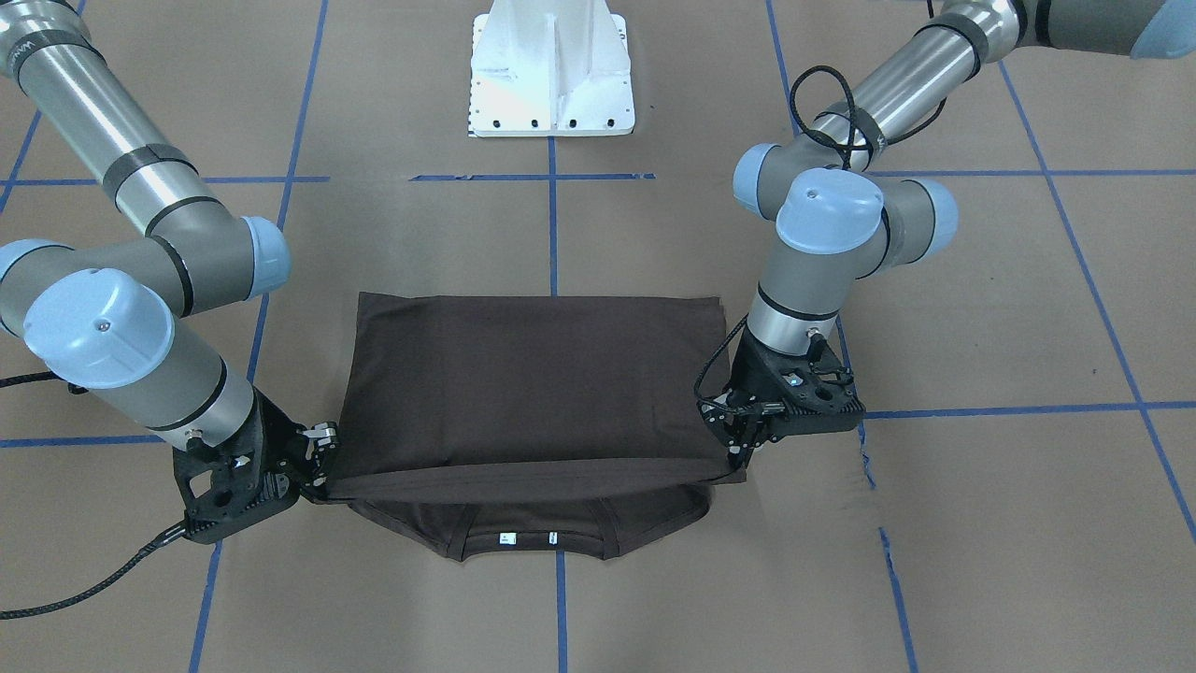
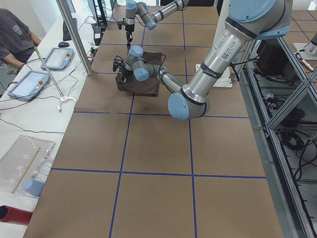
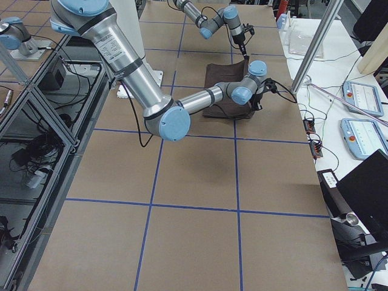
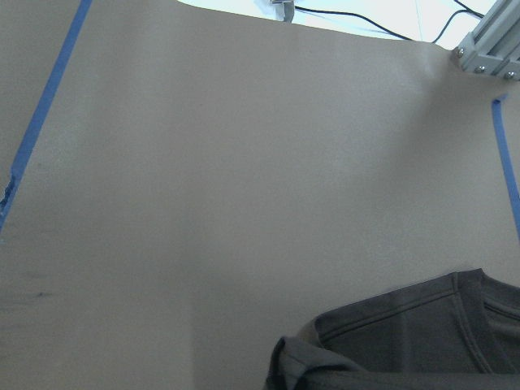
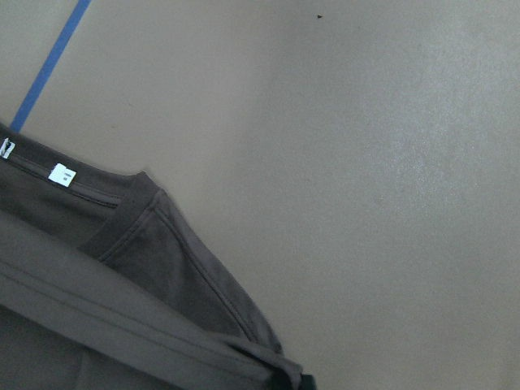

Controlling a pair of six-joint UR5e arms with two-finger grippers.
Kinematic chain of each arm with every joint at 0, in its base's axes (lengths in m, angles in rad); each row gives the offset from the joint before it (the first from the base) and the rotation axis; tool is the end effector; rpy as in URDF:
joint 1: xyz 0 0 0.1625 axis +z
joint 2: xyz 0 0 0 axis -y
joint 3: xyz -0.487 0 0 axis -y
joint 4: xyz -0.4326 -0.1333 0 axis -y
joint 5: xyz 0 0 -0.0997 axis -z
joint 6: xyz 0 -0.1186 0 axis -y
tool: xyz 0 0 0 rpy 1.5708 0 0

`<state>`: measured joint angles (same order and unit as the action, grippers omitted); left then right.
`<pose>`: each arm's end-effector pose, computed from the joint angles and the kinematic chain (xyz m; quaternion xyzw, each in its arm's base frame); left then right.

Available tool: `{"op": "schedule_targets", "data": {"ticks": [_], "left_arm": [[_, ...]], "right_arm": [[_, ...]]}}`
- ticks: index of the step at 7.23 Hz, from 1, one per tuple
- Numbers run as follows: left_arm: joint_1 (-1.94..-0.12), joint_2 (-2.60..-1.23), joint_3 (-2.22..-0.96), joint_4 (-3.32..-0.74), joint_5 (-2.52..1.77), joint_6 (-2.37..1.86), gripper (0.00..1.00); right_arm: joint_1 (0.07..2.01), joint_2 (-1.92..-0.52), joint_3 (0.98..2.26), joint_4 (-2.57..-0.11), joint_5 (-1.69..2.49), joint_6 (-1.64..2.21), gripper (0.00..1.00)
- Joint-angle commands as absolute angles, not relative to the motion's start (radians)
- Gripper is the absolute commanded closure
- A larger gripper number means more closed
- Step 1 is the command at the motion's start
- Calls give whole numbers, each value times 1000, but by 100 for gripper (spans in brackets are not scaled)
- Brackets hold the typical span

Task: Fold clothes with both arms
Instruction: 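Release the hem at the collar and draw the right gripper back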

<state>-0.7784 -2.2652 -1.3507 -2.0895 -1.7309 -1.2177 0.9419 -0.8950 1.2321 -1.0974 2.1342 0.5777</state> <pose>0.5242 -0.6776 0.3196 0.1952 0.4385 -0.1477 0.8647 -0.4459 -0.7320 0.3962 0.1669 -0.4252 -0.1322 0.8797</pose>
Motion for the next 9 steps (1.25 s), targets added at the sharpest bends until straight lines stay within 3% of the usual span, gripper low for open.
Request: {"op": "schedule_targets", "data": {"ticks": [1,3,4,5,8,9], "left_arm": [[-779,-2302,-1301,-2091,-1730,-1229,100],[-779,-2303,-1301,-2092,-1729,-1221,94],[-781,-2303,-1301,-2094,-1727,-1216,1],[-781,-2303,-1305,-2092,-1730,-1216,0],[-798,-2287,-1366,-2076,-1741,-1220,0],[-798,-2252,-1417,-2074,-1771,-1224,0]], "right_arm": [[937,-902,1232,-1097,2134,577,100],[934,-902,1230,-1097,2134,578,98],[934,-902,1229,-1092,2134,577,56],[931,-897,1232,-1092,2132,586,4],[858,-934,1331,-1104,2143,769,0],[801,-995,1426,-1103,2123,846,0]]}}
